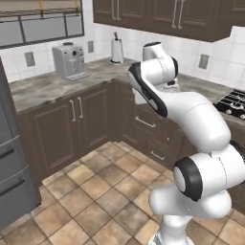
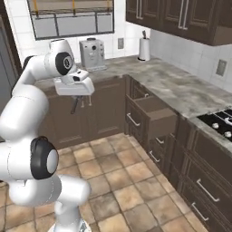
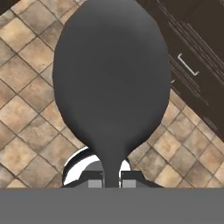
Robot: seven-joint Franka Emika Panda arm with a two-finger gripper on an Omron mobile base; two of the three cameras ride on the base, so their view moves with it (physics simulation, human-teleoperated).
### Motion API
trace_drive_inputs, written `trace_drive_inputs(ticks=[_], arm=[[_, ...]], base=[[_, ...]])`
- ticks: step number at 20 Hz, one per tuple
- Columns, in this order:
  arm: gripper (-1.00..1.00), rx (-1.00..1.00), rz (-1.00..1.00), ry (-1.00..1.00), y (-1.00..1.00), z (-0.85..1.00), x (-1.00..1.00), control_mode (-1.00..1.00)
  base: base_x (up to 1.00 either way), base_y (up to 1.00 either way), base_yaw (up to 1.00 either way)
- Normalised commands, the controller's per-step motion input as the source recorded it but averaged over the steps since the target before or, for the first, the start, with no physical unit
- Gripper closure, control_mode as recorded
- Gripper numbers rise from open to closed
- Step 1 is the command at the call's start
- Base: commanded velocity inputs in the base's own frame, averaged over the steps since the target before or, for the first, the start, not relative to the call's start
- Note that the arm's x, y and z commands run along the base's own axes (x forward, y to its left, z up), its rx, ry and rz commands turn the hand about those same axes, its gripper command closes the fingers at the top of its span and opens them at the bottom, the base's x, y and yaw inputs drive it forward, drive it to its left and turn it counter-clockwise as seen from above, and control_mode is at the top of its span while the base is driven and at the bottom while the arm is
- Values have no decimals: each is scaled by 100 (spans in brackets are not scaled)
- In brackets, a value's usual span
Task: Pick up the metallic utensils from the counter and place them in the open drawer. Make sure not to pick up any wooden utensils.
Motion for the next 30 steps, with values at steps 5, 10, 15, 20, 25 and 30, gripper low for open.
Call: trace_drive_inputs(ticks=[5,10,15,20,25,30], arm=[[100,0,0,0,0,0,0,100],[100,0,0,0,0,0,0,100],[100,0,0,0,0,0,0,100],[100,0,0,0,0,0,0,100],[100,0,0,0,0,0,0,100],[100,0,0,0,0,0,0,100]], base=[[68,-100,40],[66,-93,38],[54,-60,21],[51,-32,4],[49,-25,0],[56,-37,0]])
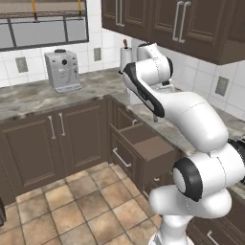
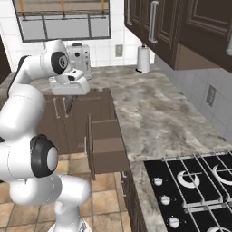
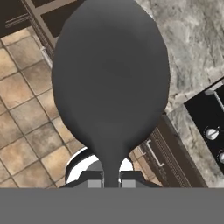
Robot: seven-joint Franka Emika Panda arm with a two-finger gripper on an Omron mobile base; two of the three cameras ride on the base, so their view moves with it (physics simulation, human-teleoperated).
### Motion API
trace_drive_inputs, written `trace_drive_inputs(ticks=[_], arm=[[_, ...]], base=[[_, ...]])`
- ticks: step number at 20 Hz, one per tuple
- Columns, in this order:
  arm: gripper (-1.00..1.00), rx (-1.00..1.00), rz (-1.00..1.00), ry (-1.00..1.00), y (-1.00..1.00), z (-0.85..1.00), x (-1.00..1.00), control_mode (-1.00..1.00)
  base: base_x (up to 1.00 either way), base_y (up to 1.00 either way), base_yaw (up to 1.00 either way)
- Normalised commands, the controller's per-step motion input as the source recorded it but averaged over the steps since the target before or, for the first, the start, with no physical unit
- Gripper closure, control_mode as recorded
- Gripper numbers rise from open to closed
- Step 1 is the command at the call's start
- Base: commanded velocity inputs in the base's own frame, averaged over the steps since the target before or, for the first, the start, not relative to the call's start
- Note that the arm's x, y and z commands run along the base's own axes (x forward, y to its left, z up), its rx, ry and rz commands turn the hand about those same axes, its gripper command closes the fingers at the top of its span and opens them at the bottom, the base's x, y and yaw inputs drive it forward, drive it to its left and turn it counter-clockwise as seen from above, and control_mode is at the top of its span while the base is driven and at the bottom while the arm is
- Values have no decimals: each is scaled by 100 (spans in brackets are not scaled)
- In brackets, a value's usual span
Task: Pick up the metallic utensils from the counter and place them in the open drawer. Make sure not to pick up any wooden utensils.
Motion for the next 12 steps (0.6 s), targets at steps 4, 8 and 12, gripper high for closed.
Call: trace_drive_inputs(ticks=[4,8,12], arm=[[100,0,0,0,0,0,0,100],[100,1,0,2,-5,-44,4,-100],[100,0,3,0,0,-58,14,-100]], base=[[42,-40,0],[0,0,0],[0,0,0]])
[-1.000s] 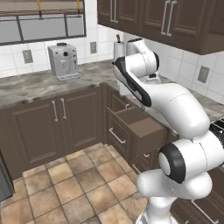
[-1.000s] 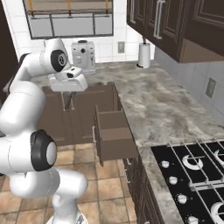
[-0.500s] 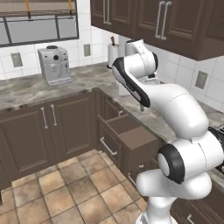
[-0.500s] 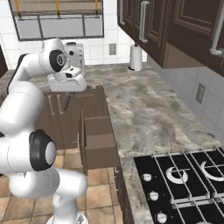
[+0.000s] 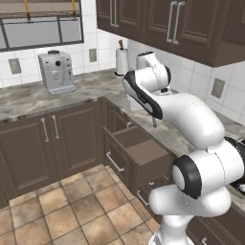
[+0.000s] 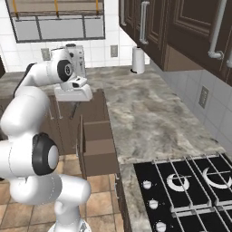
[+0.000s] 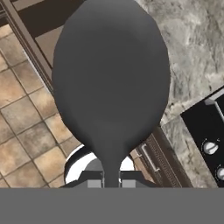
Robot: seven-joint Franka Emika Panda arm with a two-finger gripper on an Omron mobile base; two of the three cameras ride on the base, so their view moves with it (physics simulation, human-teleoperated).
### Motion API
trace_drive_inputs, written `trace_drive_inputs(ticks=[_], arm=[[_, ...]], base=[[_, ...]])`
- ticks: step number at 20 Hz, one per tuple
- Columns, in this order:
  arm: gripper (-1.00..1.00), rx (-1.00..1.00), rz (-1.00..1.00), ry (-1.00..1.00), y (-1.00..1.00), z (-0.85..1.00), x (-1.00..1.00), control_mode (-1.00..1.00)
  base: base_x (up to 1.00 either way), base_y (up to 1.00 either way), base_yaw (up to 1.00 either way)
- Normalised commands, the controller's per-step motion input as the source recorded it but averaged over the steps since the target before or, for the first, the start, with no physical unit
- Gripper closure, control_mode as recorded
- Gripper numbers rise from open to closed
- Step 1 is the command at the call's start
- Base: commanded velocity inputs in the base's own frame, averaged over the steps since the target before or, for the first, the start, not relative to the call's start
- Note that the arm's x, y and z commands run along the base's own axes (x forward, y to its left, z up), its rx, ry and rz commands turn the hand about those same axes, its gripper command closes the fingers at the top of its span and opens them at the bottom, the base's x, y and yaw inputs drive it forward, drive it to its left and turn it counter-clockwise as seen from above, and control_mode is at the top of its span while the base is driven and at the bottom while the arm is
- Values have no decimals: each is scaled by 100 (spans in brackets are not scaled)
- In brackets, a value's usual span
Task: Pick up the metallic utensils from the counter and place them in the open drawer. Make sure not to pick up any wooden utensils.
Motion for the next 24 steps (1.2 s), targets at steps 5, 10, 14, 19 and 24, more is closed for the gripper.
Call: trace_drive_inputs(ticks=[5,10,14,19,24], arm=[[100,0,19,0,0,-75,33,-100],[100,3,23,0,0,-83,43,-100],[100,4,20,0,0,-69,44,-100],[100,6,13,0,0,-53,43,-100],[100,2,5,0,0,-56,34,-100]], base=[[0,0,0],[0,0,0],[0,0,0],[0,0,0],[0,0,0]])
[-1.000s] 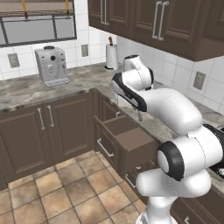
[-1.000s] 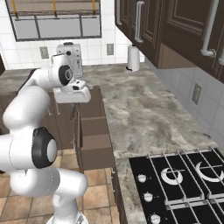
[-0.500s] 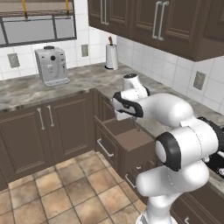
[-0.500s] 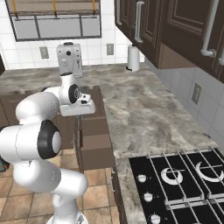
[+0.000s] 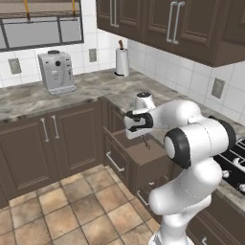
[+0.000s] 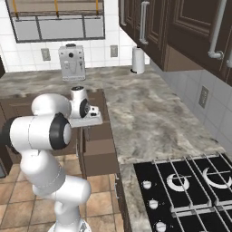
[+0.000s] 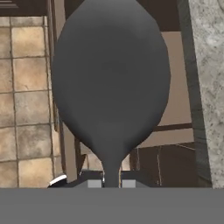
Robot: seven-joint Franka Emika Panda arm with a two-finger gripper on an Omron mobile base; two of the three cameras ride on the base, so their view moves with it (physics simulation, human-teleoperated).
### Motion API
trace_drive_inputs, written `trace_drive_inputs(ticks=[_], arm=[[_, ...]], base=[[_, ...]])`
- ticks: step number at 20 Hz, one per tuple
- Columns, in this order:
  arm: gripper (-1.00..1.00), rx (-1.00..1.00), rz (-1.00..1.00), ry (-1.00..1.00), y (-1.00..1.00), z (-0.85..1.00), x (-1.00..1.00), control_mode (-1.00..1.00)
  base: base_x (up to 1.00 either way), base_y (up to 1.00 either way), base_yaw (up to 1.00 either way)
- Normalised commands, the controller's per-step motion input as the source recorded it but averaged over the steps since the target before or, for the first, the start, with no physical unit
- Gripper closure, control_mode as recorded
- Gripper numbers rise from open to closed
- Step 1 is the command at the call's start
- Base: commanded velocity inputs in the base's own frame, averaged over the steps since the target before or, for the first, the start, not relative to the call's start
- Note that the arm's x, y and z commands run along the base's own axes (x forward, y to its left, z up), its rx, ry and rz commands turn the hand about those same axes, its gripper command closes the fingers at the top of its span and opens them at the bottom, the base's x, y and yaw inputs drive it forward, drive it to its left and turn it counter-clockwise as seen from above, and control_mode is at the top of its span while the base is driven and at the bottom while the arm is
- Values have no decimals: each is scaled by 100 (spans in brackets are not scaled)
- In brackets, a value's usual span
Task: Pick up the metallic utensils from the counter and place them in the open drawer. Make sure not to pick up any wooden utensils.
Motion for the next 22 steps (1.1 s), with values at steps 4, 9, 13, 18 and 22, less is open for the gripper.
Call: trace_drive_inputs(ticks=[4,9,13,18,22], arm=[[100,0,1,0,2,-49,28,-100],[100,1,0,0,6,-35,31,-100],[100,1,0,0,8,-38,28,-100],[100,0,0,0,12,-40,24,-100],[100,0,0,0,12,-39,19,-100]], base=[[0,0,0],[0,0,0],[0,0,0],[0,0,0],[0,0,0]])
